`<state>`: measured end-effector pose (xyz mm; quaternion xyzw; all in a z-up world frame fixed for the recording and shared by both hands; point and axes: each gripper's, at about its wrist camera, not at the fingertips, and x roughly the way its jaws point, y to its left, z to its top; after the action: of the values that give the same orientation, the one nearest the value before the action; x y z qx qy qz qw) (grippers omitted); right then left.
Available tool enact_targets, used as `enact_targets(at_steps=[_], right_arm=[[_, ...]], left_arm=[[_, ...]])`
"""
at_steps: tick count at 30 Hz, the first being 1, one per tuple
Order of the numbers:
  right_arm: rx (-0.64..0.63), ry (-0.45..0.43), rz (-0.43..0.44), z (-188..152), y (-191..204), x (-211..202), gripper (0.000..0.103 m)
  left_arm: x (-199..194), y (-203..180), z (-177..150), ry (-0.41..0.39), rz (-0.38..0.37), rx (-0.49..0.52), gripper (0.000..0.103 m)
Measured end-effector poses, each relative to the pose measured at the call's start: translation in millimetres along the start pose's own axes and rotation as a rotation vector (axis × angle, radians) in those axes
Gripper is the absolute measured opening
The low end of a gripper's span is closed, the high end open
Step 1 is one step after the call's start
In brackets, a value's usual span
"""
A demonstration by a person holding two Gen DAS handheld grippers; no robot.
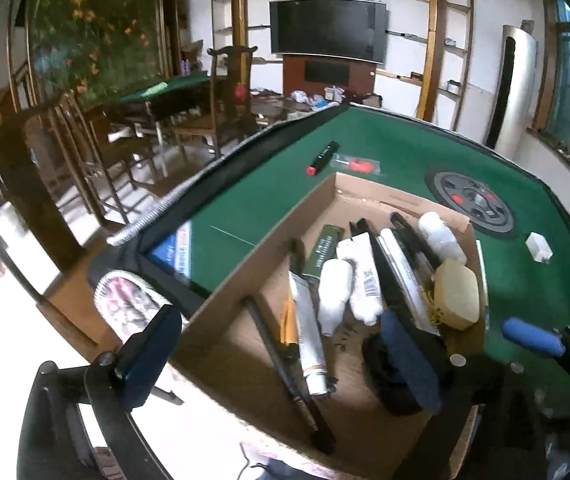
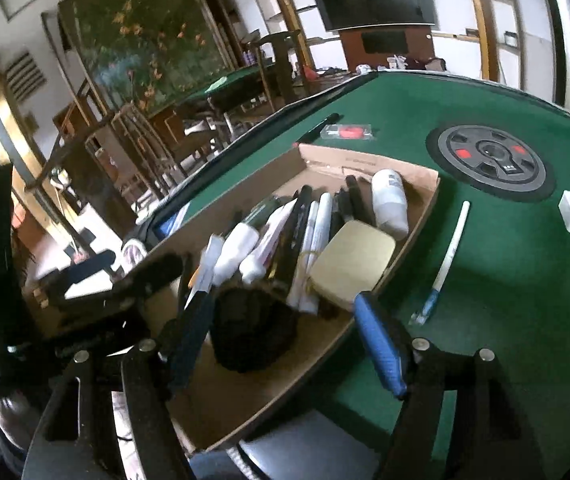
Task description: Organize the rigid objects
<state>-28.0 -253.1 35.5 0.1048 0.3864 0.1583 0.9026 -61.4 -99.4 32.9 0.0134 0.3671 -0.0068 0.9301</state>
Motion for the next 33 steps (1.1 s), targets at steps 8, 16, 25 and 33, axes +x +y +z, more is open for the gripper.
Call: enact_targets(at_steps=[8,16,25,33], right_arm=[[-0.06,0.029,-0.024,-8,15,0,0.072],[-0.076,0.06,-0.058,-10,16,7,0.072],[-0.069,0.083,-0.05,-14,13,14,0.072],[-0.049,0.092,-0.073,-15,7,16,0.072]], left_arm=[[-3,-4,-3,0.0,0.055,0.037,0.102],[1,-8,-4,0.017,0.066,0.052,0.102],[7,-9,-4,0.031,0.072,0.056,0.102],[11,-8,-5,0.028,0.066,0.053,0.102]])
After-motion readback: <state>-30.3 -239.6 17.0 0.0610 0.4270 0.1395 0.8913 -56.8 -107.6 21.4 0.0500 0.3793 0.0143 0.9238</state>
